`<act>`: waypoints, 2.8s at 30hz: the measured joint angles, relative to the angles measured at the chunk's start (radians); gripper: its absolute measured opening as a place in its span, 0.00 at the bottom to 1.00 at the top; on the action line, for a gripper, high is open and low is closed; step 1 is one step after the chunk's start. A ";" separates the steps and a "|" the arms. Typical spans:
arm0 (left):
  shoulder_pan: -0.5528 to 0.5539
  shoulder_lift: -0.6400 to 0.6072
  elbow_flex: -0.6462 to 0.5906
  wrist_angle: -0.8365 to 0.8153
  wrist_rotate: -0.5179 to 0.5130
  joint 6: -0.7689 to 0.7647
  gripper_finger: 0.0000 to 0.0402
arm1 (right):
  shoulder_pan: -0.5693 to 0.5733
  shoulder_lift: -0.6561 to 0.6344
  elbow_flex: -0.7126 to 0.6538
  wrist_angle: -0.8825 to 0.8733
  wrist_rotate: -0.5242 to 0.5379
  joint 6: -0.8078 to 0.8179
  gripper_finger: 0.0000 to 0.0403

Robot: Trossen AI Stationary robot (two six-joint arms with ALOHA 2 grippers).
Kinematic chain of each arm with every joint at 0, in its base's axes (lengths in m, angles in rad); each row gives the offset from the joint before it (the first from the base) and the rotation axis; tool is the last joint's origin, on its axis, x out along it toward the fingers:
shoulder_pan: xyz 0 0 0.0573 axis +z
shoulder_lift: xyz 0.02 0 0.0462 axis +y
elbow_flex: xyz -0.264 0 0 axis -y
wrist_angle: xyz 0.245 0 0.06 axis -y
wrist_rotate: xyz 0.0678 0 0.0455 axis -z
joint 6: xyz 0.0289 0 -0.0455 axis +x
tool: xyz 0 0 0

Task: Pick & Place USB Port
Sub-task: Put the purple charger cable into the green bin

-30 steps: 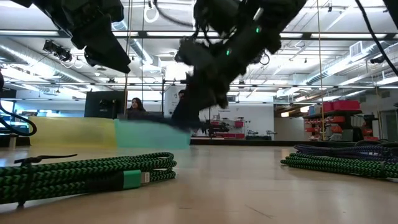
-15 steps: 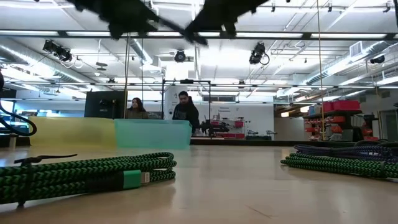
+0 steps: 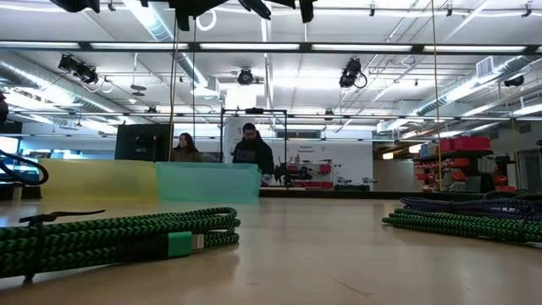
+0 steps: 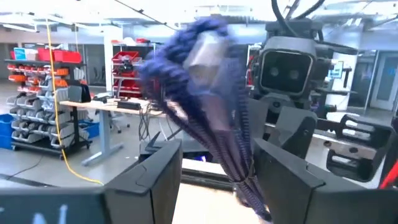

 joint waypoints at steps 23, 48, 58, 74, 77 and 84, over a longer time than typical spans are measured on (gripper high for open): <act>0.157 0.011 0.000 0.011 0.267 -0.090 0.03 | -0.068 0.015 -0.002 0.027 0.004 -0.027 0.00; 0.531 0.136 -0.001 -0.338 0.248 -0.109 0.03 | -0.042 0.097 -0.038 -0.130 -0.081 0.137 0.31; 0.720 0.375 0.121 -0.538 0.547 -0.192 0.03 | 0.018 0.113 -0.073 -0.050 -0.032 0.153 0.28; 0.733 0.661 0.488 -0.996 0.591 -0.150 0.04 | 0.020 0.113 -0.072 -0.052 -0.038 0.146 0.27; 0.730 0.682 0.487 -1.005 0.545 -0.153 0.06 | 0.020 0.113 -0.072 -0.066 -0.038 0.143 0.27; 0.730 0.682 0.487 -0.999 0.577 -0.133 0.11 | 0.020 0.113 -0.072 -0.066 -0.038 0.132 0.27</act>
